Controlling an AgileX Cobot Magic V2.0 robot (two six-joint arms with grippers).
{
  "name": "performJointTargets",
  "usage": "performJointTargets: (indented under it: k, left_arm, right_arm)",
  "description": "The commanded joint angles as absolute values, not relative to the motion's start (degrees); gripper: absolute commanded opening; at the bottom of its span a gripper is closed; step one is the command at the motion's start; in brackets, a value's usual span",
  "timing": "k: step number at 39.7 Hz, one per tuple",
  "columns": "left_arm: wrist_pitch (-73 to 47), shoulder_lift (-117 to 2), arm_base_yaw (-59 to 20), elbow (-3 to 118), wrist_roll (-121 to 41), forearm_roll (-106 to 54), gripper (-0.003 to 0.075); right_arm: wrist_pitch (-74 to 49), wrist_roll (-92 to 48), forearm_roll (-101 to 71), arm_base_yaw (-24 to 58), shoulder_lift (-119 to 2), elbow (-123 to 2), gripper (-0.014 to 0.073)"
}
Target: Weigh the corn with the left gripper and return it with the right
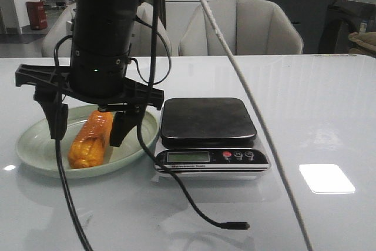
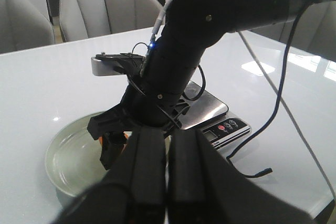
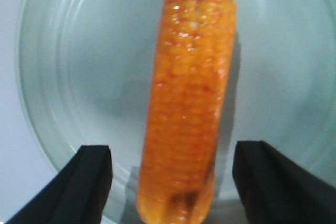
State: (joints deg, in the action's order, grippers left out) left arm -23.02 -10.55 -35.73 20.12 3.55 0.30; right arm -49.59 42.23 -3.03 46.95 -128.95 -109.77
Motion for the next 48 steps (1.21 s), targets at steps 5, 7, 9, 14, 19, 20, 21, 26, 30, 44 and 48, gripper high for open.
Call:
performJointTargets:
  k: [5,7,9,14,19,20,21,26,30,44,48]
  left_arm:
    - [-19.32,-11.08,-35.95,21.73,3.43,0.00,0.0124]
    - [-19.32,-11.08,-35.95,21.73,3.43,0.00,0.0124]
    - [-19.42,-11.08,-35.95,21.73,3.43,0.00,0.0124]
    - [-19.40,-11.08,-35.95,21.73,3.43,0.00,0.0124]
    - [-19.40,-11.08,-35.95,21.73,3.43,0.00,0.0124]
    - [-19.40,-11.08,-35.95,21.73,3.43,0.00,0.0124]
    - [-19.40,-11.08,-35.95,21.73,3.43,0.00,0.0124]
    - [-19.40,-11.08,-35.95,21.73,3.43,0.00,0.0124]
    - [-19.40,-11.08,-35.95,21.73,3.43,0.00,0.0124]
    - [-19.40,-11.08,-35.95,21.73,3.43,0.00,0.0124]
    - [-19.40,-11.08,-35.95,21.73,3.43,0.00,0.0124]
  right_arm:
    - [-53.66,36.14,-2.17,44.99,-119.83,-111.67,0.0589]
    - [-56.31,33.07,-2.17,44.15,-117.58,-111.67,0.0589]
    - [-59.03,29.93,-2.17,43.15,-115.61,-111.67,0.0589]
    - [-64.85,23.68,-2.17,39.80,-110.69,-111.55,0.0589]
    - [-69.35,16.78,-2.17,35.63,-105.75,-111.49,0.0589]
    - [-70.24,15.96,-2.17,34.96,-104.96,-111.49,0.0589]
    - [-71.40,14.57,-2.17,34.12,-104.19,-111.45,0.0589]
    - [-74.37,8.77,-2.17,30.80,-99.19,-109.61,0.0589]
    - [-72.31,6.82,-2.17,28.46,-93.58,-104.23,0.0586]
    - [-55.44,5.87,-2.17,25.10,-69.53,-75.83,0.0586]
    - [-49.97,5.87,-2.17,25.10,-63.08,-68.20,0.0586]
